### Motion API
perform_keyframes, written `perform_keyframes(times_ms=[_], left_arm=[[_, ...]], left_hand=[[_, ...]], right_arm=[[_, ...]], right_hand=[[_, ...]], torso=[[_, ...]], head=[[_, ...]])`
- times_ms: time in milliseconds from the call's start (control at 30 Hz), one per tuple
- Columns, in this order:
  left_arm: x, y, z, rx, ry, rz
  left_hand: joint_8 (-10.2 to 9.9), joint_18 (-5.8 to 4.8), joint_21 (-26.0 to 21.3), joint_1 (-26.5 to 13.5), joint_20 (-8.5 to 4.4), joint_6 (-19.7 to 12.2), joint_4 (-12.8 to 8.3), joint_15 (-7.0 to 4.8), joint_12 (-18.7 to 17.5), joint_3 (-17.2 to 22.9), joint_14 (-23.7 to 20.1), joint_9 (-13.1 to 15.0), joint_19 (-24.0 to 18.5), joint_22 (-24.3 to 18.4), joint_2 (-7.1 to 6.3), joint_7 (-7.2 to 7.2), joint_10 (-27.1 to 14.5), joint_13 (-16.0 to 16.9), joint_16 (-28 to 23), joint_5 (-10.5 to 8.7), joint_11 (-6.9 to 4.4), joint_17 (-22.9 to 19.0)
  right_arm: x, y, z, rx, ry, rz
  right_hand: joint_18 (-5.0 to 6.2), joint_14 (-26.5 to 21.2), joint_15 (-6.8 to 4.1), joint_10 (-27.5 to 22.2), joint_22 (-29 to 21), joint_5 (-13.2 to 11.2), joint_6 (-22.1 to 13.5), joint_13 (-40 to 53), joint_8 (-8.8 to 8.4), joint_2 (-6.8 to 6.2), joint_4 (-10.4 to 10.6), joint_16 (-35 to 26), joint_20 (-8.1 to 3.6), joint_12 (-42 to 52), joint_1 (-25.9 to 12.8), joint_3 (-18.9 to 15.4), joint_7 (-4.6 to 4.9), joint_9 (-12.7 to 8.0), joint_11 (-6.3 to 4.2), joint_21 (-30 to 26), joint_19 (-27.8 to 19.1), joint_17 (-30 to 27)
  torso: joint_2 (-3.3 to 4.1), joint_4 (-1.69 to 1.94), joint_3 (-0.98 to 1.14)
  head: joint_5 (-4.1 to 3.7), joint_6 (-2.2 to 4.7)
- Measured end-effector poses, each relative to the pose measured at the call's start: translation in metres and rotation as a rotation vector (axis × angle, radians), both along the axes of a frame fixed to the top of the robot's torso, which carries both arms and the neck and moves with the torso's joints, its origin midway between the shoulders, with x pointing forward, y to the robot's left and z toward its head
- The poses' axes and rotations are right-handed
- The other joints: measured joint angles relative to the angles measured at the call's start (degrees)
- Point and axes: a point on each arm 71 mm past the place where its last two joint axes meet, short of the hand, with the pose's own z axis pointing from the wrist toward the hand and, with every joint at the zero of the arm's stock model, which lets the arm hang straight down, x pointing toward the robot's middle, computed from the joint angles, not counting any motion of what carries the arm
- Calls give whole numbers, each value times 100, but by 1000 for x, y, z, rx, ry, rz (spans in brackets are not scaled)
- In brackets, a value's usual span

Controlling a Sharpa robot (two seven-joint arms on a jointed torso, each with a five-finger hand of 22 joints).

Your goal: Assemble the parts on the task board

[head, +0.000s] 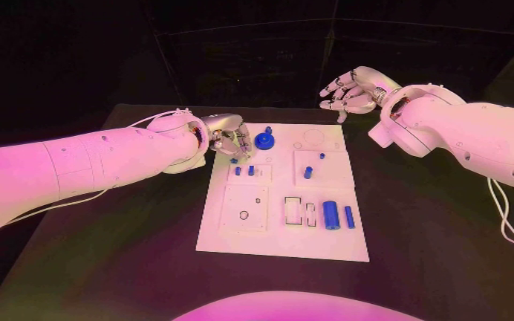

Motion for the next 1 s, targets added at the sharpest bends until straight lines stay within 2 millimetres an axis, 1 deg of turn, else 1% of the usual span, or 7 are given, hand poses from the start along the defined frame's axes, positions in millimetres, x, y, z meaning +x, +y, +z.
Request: perform_keyframes(times_ms=[300, 600, 733, 767, 867, 933, 1000], left_arm=[[1, 1, 1, -5, -11, 5], [1, 7, 2, -7, -17, 19], [1, 13, 2, -11, -15, 32], [1, 14, 2, -12, -14, 36], [1, 21, 2, -18, -9, 50], [1, 25, 2, -22, -6, 59], [0, 28, 2, -24, -3, 66]], left_hand=[[0, 0, 0, 0, 0, 0, -4, 0, 0, 27, 0, -6, 0, 10, 0, 0, 0, 0, 0, 0, 0, 6], [-20, 0, 0, 0, 0, -1, -4, 0, -6, 27, 0, -10, 0, 10, 0, 0, 0, 0, 0, 0, 0, 5], [-68, 0, 0, -8, 0, -1, -4, 0, -76, 27, 0, -38, 0, -13, -8, 0, 0, -11, 0, 0, 0, -32], [-96, 0, 0, -39, 0, -3, -4, 0, -94, 27, 0, -47, 0, -29, -39, 2, 0, -12, 0, 0, 0, -50], [-153, 1, -99, -154, 21, -53, 42, 0, -145, -19, 0, -72, -21, -118, -154, 52, -56, -18, -42, 0, 56, -140], [-179, 0, -251, -207, 48, -116, 67, 13, -202, -66, -13, -93, -85, -270, -268, 67, -130, -25, -132, 0, 96, -266], [-218, 0, -423, -271, 71, -140, 72, 21, -243, -131, -21, -110, -155, -440, -331, 73, -228, -27, -236, 0, 107, -412]], right_arm=[[0, 0, 0, 0, 1, -1], [0, -1, 0, 0, 1, -1], [0, 0, 0, 0, 1, -1], [0, 0, 0, 0, 1, -1], [0, -1, 0, 0, 1, -1], [0, -1, 0, 0, 1, -1], [0, -1, 0, 0, 1, -2]], right_hand=[[0, 0, 0, 0, 0, 0, 0, 1, 0, 0, 0, 0, 0, 0, 0, 0, 0, 0, 0, 0, 0, 0], [0, 0, 0, 0, 0, 0, 0, 1, 0, 0, 0, 0, 0, 0, 0, 0, 0, 0, 0, 0, 0, 0], [0, 0, 0, 0, 0, 0, 0, 1, 0, 0, 0, 0, 0, 0, 0, 0, 0, 0, 0, 0, 0, 0], [0, 0, 0, 0, 0, 0, 0, 1, 0, 0, 0, 0, 0, 0, 0, 0, 0, 0, 0, 0, 0, 0], [0, 0, 0, 0, 0, 0, 0, 1, 0, 0, 0, 0, 0, 0, 0, 0, 0, 0, 0, 0, 0, 0], [0, 0, 0, 0, 0, 0, 0, 1, 0, 0, 0, 0, 0, 0, 0, 0, 0, 0, 0, 0, 0, 0], [0, 0, 0, 0, 0, 0, 0, 1, 0, 0, 0, 0, 0, 0, 0, 0, 0, 0, 0, 0, 0, 0]], torso=[[0, -4, 3], [-1, -4, 3], [-2, -3, 4], [-2, -3, 5], [-2, -3, 7], [-2, -1, 8], [-2, 1, 10]], head=[[-7, 3], [-13, -8], [-5, -10], [-4, -10], [2, -16], [5, -17], [8, -18]])
